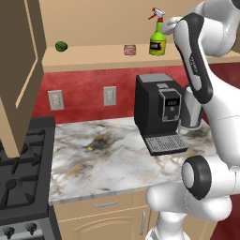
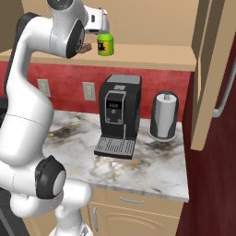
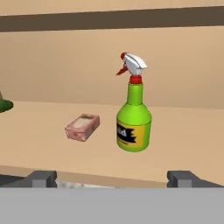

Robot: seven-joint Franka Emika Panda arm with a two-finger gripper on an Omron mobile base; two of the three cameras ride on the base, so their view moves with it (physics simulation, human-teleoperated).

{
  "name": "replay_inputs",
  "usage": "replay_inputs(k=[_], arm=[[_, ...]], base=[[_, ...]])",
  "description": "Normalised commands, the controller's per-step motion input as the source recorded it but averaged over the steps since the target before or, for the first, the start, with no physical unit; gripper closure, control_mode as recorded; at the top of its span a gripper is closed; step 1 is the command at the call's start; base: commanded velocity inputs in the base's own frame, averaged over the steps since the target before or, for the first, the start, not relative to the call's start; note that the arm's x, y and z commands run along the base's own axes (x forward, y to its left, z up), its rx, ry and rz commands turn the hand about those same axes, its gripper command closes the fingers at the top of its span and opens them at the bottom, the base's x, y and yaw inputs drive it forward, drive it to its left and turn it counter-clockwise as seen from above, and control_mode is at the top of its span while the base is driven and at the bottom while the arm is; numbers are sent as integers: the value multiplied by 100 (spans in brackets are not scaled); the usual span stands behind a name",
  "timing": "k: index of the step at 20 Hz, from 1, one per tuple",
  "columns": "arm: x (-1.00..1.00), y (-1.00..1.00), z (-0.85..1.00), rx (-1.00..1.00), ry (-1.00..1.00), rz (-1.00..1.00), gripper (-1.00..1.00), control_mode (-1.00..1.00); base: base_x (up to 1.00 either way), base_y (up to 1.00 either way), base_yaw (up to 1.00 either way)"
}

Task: Pick the bar soap and spray from the cabinet and place them on the counter.

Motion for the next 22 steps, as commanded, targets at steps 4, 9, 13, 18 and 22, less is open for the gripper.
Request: replay_inputs(k=[4, 9, 13, 18, 22], arm=[[0, -3, -7, -2, -7, 0, -100, -100], [7, -6, -4, -1, -7, 0, -100, -100], [18, -5, -8, -2, -6, 0, -100, -100], [33, -1, -9, -3, -2, 0, -100, -100], [43, -1, -7, -1, 0, 0, -100, -100]], base=[[0, 0, 0], [0, 0, 0], [0, 0, 0], [0, 0, 0], [0, 0, 0]])
